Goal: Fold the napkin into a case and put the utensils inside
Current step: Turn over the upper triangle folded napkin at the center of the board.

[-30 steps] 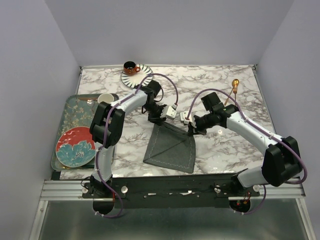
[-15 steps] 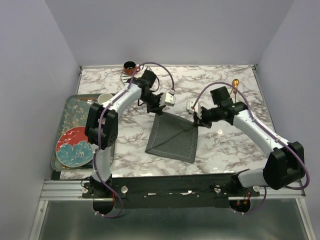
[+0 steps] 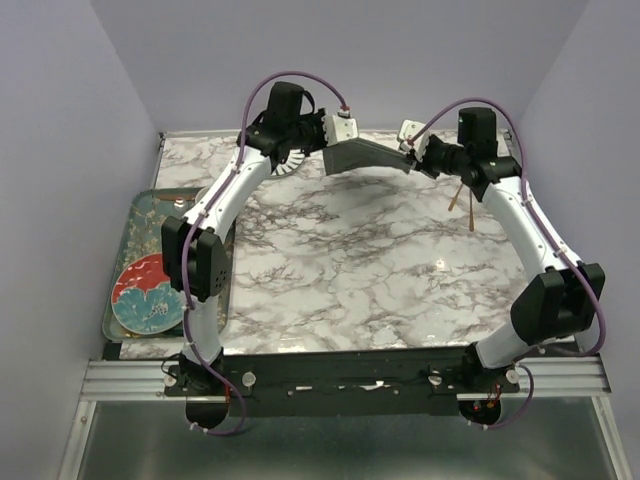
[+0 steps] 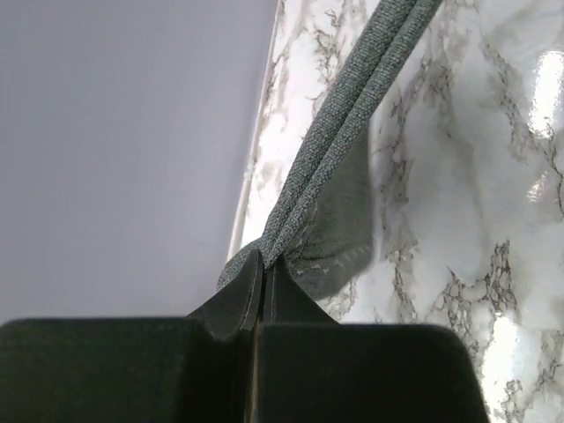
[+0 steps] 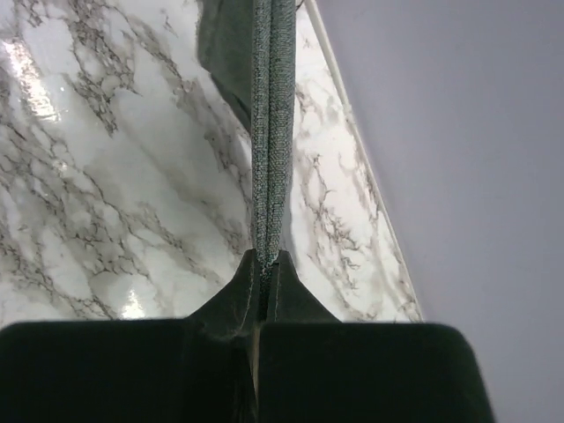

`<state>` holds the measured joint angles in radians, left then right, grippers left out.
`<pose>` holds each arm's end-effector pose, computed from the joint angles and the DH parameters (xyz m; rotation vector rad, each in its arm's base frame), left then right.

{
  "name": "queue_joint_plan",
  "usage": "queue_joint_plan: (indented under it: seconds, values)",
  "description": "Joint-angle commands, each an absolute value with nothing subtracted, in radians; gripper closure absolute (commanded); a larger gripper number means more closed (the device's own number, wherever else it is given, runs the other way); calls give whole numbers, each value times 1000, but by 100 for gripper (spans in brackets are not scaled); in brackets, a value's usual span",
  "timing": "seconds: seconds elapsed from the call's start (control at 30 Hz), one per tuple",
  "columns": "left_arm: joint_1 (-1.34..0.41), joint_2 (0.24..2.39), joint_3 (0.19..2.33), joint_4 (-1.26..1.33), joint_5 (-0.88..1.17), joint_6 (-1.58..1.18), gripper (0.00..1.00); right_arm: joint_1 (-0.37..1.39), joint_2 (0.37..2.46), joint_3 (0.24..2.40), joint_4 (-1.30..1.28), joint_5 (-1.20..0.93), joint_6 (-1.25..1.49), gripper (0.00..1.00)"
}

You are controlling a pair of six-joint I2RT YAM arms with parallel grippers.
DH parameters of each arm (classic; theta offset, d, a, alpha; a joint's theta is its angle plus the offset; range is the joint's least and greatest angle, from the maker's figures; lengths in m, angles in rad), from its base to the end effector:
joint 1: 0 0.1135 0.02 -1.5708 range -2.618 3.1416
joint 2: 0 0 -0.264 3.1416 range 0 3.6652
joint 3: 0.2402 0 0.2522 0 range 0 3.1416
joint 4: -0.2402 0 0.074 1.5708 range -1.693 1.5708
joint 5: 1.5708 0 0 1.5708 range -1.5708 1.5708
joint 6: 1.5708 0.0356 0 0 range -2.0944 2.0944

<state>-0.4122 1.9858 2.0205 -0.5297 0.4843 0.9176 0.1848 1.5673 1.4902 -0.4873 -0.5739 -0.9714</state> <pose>0.4167 -0.2003 0.3734 1.4569 1.3836 -0.1789 0.3461 0.0844 0.3629 -1.3735 1.5069 0.1240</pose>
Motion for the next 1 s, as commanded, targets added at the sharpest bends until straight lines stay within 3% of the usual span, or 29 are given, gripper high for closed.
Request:
queue_joint_plan:
  seconds: [0.0, 0.13, 0.33, 0.63, 0.97]
  values:
    - [-400, 1869, 1769, -275, 348, 923, 100, 167, 1519, 1370, -431, -560, -1090, 99]
    - [-463, 1702, 1298, -86, 284, 948, 100, 184, 1462, 1154, -341, -561, -1189, 99]
    - [-601, 1543, 939, -20, 244, 901, 100, 233, 1353, 881, -357, -549, -1310, 99]
    - [-732, 1460, 778, -93, 210, 734, 100, 328, 1227, 683, -491, -535, -1387, 99]
    - [-814, 1437, 738, -207, 242, 657, 100, 403, 1175, 594, -560, -537, -1399, 98]
